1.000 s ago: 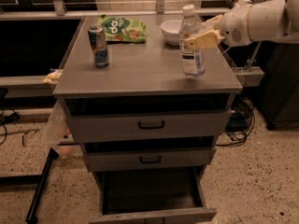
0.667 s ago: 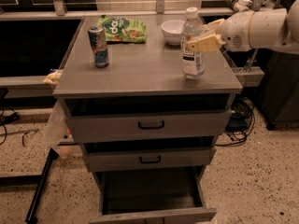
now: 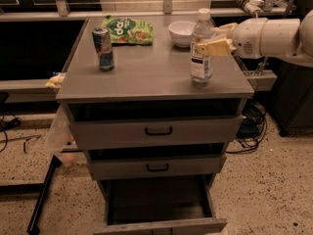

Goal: Pick blue plastic bottle from bottom drawer and place on counter

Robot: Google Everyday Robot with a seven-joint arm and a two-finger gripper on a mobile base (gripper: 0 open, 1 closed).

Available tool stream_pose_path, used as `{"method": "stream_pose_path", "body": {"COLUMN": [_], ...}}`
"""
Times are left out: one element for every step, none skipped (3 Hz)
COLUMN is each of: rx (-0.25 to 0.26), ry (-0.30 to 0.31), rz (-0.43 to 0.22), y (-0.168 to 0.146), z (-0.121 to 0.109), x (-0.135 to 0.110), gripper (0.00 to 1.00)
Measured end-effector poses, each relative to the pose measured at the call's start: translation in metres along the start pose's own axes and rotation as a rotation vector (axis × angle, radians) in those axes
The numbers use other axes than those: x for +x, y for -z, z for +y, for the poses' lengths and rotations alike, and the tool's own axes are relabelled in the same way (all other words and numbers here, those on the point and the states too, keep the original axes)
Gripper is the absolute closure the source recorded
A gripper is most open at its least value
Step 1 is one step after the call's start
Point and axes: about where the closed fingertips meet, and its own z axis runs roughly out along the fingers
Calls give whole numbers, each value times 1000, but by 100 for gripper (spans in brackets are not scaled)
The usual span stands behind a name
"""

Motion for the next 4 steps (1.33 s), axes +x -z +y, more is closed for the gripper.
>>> {"method": "stream_pose_path", "body": {"rx": [18,30,38,36], "ry": [-49,-101,-137,-139], "rz": [-17,-27,-40,-61], "y": [1,3,5,7], "z": [-4,-7,-7,-4], "x": [4,10,17,22], "gripper": [100,100,100,100]}}
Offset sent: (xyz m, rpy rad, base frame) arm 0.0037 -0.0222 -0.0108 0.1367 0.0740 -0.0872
